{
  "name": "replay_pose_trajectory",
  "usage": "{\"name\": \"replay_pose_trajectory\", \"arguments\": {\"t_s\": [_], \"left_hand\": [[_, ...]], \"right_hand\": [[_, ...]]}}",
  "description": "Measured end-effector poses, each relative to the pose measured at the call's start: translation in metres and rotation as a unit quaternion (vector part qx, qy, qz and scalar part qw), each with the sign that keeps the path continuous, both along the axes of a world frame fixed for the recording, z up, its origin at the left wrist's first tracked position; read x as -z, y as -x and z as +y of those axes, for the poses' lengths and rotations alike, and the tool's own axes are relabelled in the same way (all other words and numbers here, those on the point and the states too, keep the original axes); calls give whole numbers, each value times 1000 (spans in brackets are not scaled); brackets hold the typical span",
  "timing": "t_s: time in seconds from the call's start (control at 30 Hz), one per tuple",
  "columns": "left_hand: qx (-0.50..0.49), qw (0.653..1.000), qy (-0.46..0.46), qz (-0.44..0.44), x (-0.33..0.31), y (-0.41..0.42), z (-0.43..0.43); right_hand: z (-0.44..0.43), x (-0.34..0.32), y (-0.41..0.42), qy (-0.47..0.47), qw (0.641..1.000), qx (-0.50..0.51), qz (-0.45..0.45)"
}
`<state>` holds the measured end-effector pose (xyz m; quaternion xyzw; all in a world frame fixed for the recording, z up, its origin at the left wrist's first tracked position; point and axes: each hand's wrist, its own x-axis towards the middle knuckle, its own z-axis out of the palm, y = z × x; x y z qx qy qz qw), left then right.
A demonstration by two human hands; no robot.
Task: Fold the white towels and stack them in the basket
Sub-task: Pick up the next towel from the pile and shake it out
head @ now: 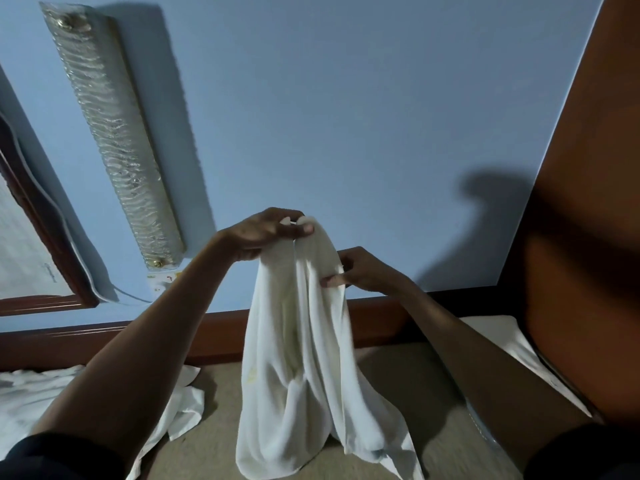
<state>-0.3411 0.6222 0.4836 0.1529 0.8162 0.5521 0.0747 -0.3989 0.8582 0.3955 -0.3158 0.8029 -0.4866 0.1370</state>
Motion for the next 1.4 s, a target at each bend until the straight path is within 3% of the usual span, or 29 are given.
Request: {"name": "replay_pose_trajectory", "arguments": {"t_s": [0.2, 0.33, 0.4, 0.47, 0.53, 0.6, 0.67, 0.73, 0.87, 1.03, 1.3, 1.4], "left_hand": [[-77, 988, -127, 41, -2, -3, -19], [-234, 950, -200, 50, 10, 3, -45], [-330, 933, -130, 65, 21, 9, -59], [-353, 934, 9, 61, 30, 10, -68], [-265, 955, 130, 33, 32, 5, -62], [-114, 977, 181, 9, 31, -5, -37], [-25, 986, 162, -13, 34, -5, -18], [-18, 991, 135, -12, 33, -3, -9], [-58, 994, 91, 11, 26, 1, -7], [-89, 995, -35, 35, 20, 7, 13], [-202, 949, -228, 78, 18, 13, 14], [-267, 938, -202, 95, 24, 18, 0]], "right_hand": [[-1, 22, 4, -45, 994, 83, 56], [-6, 19, 4, 11, 994, 98, 46], [-10, 8, 0, 59, 993, 95, 33], [-16, -7, -4, 94, 991, 80, 41], [-23, -23, -7, 101, 991, 58, 67], [-27, -35, -8, 82, 993, 29, 77], [-29, -42, -9, 56, 996, 3, 76], [-25, -44, -7, 41, 996, 9, 85], [-6, -37, -1, 14, 993, 33, 109], [9, -4, 11, -5, 993, 55, 103], [33, 16, 18, -91, 978, 130, 137], [43, 17, 21, -84, 979, 139, 125]]}}
